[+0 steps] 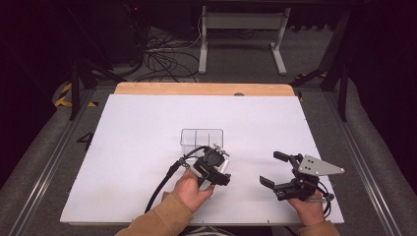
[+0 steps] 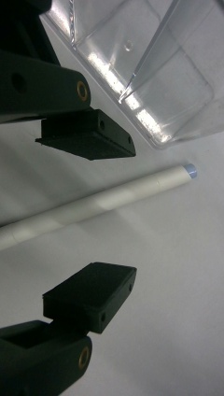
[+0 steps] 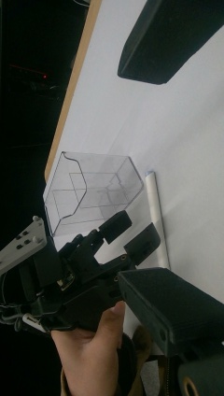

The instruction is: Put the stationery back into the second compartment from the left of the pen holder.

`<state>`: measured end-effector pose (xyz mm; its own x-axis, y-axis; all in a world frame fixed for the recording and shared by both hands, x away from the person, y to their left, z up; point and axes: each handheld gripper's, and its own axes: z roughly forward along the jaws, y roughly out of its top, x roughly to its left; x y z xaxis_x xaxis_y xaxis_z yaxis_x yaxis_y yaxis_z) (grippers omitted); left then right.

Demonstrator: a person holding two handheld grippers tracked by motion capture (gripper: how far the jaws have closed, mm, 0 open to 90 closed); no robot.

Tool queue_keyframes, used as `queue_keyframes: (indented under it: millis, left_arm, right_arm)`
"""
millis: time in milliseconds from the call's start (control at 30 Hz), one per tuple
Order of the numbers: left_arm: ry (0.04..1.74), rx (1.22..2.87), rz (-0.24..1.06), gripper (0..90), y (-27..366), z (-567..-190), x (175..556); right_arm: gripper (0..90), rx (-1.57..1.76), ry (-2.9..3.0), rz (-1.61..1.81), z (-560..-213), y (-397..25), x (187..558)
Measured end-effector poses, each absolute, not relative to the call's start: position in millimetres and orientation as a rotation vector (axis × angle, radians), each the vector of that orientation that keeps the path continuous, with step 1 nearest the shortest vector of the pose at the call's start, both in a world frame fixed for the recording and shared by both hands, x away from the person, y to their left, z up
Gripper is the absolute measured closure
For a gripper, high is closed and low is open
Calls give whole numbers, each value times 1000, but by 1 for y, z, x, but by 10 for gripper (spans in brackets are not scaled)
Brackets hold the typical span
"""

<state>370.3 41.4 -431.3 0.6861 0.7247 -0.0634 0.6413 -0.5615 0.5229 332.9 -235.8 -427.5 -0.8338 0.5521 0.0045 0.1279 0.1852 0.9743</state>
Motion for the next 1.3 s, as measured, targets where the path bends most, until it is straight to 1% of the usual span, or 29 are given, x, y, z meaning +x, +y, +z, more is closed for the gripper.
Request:
queue_keyframes:
  millis: [333,700,867,933,1100,1300]
  left_arm:
    - [1063,2391,190,390,38,-436,372]
    - [1074,2431,220,477,29,-445,369]
    - [1095,2447,221,499,26,-448,369]
    - [1103,2458,232,527,25,-449,370]
    - [1118,2449,245,568,25,-450,370]
    - [1127,2450,251,597,25,-449,371]
  right_arm:
    - [43,640,2124,1687,-428,-235,333]
    - [43,632,2133,1685,-428,-234,333]
    - [43,633,2134,1685,-428,-234,333]
    - [43,631,2135,1685,-428,-234,333]
    - [43,628,2137,1682,-428,-233,333]
    - [43,626,2140,1681,-429,-233,333]
